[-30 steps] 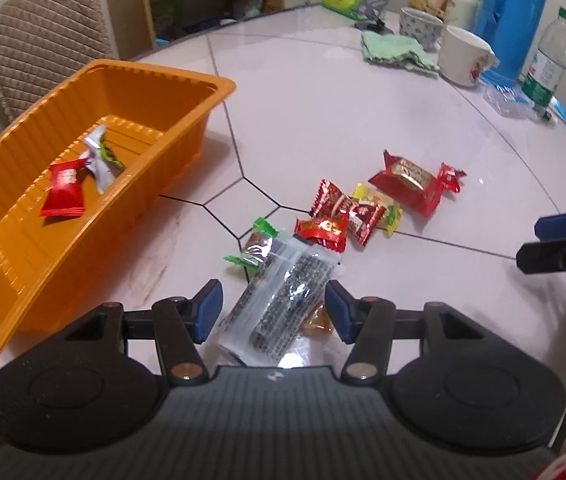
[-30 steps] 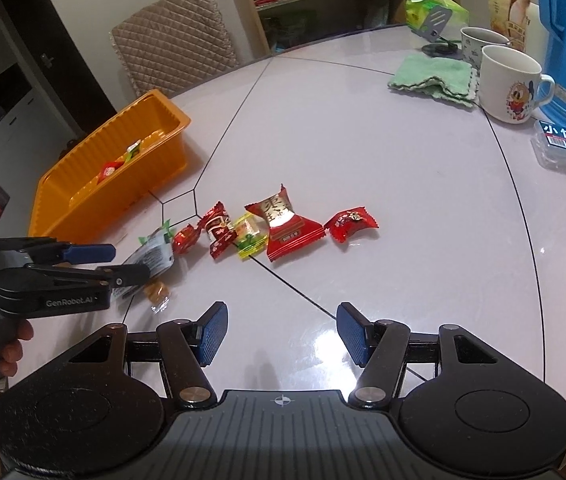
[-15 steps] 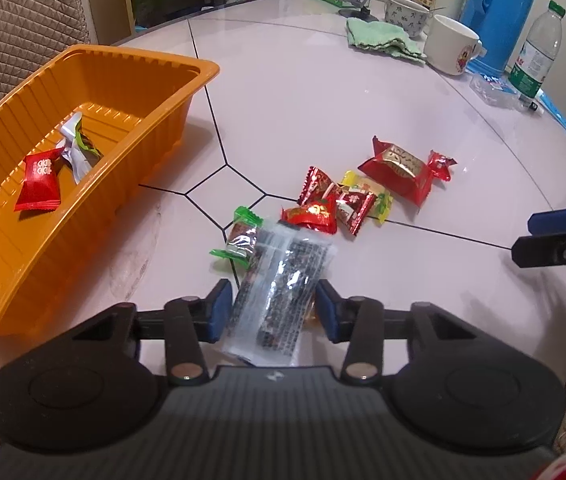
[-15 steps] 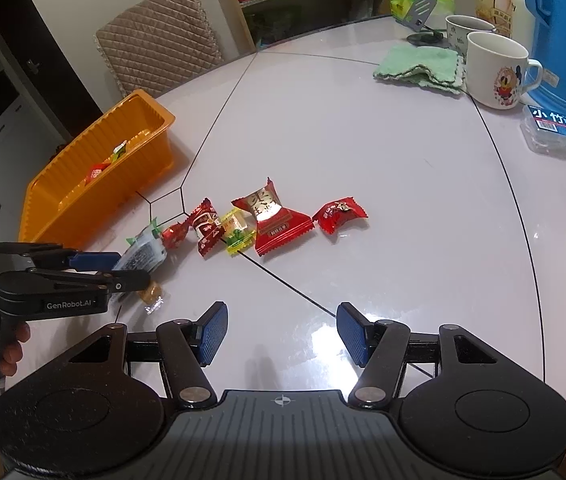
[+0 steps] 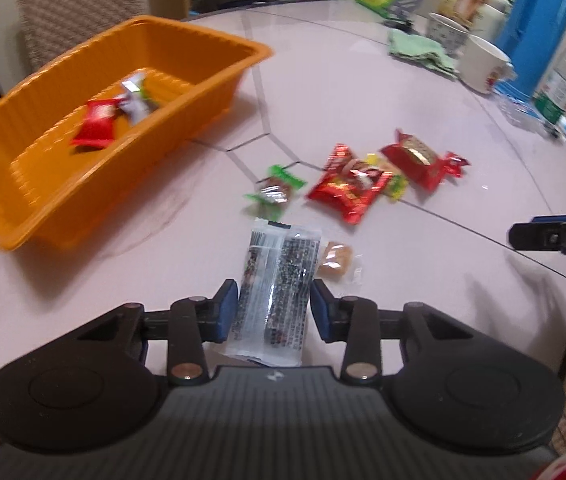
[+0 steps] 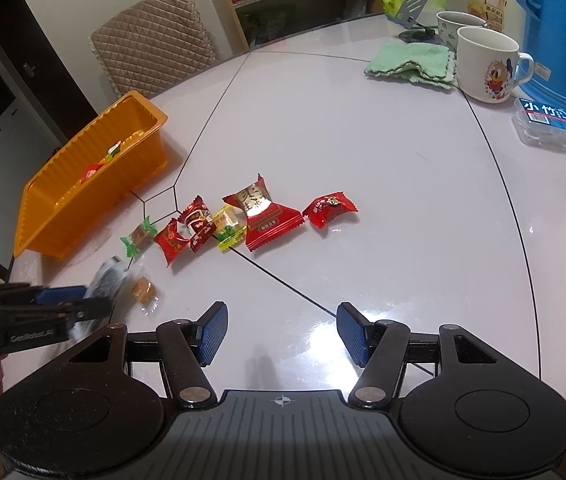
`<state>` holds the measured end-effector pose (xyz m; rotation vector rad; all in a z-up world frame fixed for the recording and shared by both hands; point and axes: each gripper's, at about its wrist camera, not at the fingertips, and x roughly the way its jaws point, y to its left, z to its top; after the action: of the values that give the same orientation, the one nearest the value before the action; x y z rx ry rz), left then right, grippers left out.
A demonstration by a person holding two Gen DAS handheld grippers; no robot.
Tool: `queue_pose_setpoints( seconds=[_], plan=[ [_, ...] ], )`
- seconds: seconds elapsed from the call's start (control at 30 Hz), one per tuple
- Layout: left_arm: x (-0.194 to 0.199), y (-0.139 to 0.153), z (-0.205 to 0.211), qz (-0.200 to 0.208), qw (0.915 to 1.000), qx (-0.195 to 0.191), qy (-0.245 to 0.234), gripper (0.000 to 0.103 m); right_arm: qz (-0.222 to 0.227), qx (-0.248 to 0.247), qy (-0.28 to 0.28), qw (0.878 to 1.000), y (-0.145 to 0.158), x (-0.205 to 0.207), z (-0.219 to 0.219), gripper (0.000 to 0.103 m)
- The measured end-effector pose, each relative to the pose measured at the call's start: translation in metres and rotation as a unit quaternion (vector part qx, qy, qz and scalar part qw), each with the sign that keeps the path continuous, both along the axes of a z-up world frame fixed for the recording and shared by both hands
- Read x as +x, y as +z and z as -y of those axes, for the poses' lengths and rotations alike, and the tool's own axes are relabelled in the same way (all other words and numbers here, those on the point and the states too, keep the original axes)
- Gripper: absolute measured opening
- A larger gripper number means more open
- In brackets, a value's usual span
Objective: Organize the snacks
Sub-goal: 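Grasp the clear packet of dark sticks with the left tool while the right tool grasps the red candy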
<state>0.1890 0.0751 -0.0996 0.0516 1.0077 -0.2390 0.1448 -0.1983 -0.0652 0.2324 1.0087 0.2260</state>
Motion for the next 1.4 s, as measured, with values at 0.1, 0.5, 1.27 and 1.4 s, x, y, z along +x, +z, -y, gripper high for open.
queue_pose_setpoints(
  seconds=[0.1, 0.5, 1.27, 1.4],
  plan=[
    [-0.003, -0.001, -0.011, 0.005, 0.9994, 0.015, 0.032, 0.036, 0.005, -0.001, 0.006, 1.000, -0.001, 0.003, 0.000, 0.061],
    [0.002, -0.013, -0.029, 0.002, 0.9950, 0.045, 0.089, 0.037, 0.054, -0.023, 0.048, 0.997, 0.004, 0.038, -0.006, 0.061],
    [0.005, 0.001, -0.033, 0.016, 0.9942, 0.037, 0.100, 0.035, 0.067, -0.061, 0.132, 0.987, -0.018, 0.084, -0.031, 0.048],
    [0.005, 0.005, -0.036, 0.019, 0.9930, 0.037, 0.110, 0.035, 0.064, -0.071, 0.151, 0.984, -0.025, 0.094, -0.040, 0.044]
  ],
)
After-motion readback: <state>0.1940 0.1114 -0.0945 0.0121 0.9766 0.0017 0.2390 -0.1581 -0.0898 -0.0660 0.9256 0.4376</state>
